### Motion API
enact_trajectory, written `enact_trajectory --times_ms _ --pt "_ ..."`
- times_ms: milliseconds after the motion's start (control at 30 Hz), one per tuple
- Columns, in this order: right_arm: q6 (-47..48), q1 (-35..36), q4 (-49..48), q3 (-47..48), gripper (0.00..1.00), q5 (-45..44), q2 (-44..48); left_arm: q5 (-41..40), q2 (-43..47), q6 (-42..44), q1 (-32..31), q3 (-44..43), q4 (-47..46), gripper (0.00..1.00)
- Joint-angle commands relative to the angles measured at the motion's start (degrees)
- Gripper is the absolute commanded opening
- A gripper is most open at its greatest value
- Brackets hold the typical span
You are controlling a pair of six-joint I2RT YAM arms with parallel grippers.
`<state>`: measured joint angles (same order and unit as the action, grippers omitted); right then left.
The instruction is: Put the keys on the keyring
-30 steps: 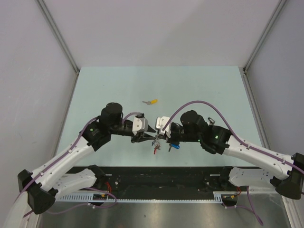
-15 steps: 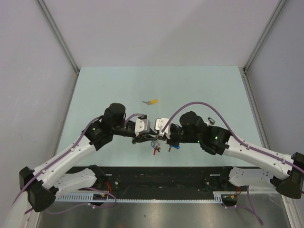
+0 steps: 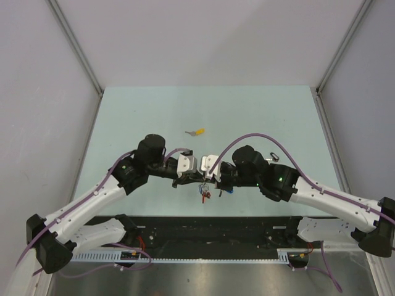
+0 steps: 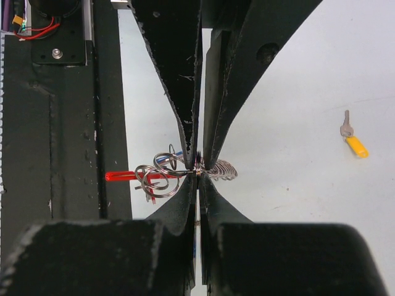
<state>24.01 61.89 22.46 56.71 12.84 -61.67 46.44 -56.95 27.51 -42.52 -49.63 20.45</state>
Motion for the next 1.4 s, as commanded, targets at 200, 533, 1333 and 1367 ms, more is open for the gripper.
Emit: enact_trajectory --times_ms 200,533,1333,1367 --pt "-0.2 1.1 -2.4 3.3 0.0 -0.7 -0.6 -0.6 0.8 -1.7 -0.5 -0.3 -4.0 0.0" --pt "-5.5 -3.3 -3.9 0.3 0.29 0.7 7.6 -8.5 12.0 -21.3 -0.5 14.3 -29.7 0.0" --pt "-26.9 -4.7 -42.6 -22.7 0.3 -6.9 19.0 -12.9 14.5 -41.0 -0.5 28.2 -66.1 0.0" --pt "-26.9 -4.4 -42.9 -22.7 0.3 -7.0 18.8 -12.8 14.3 -41.2 -0.5 28.3 -66.5 0.0"
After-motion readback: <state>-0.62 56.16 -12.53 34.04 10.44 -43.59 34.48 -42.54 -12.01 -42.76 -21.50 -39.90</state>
